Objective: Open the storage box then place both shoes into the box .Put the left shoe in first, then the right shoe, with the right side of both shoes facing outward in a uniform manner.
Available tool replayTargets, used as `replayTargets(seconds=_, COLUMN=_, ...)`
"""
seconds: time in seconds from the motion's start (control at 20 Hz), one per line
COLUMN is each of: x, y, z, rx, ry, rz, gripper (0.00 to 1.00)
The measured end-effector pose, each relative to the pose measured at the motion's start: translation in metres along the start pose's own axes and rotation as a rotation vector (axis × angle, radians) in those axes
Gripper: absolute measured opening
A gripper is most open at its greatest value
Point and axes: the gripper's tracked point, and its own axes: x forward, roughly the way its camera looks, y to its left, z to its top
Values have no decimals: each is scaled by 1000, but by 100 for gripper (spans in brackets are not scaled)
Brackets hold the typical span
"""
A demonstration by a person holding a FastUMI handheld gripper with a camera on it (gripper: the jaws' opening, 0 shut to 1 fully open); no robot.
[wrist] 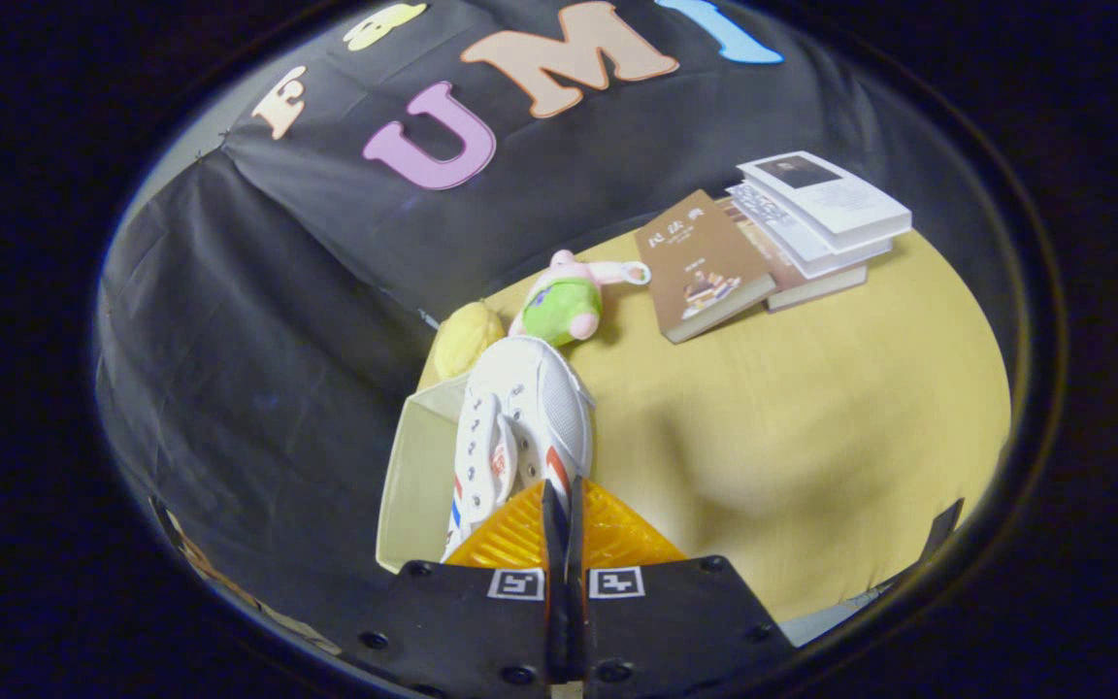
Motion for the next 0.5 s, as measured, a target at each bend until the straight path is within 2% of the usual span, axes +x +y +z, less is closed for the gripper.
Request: replayTargets(seconds=0.5, x=46, y=78, z=-28, rx=-17, ry=41, rz=54, gripper=3)
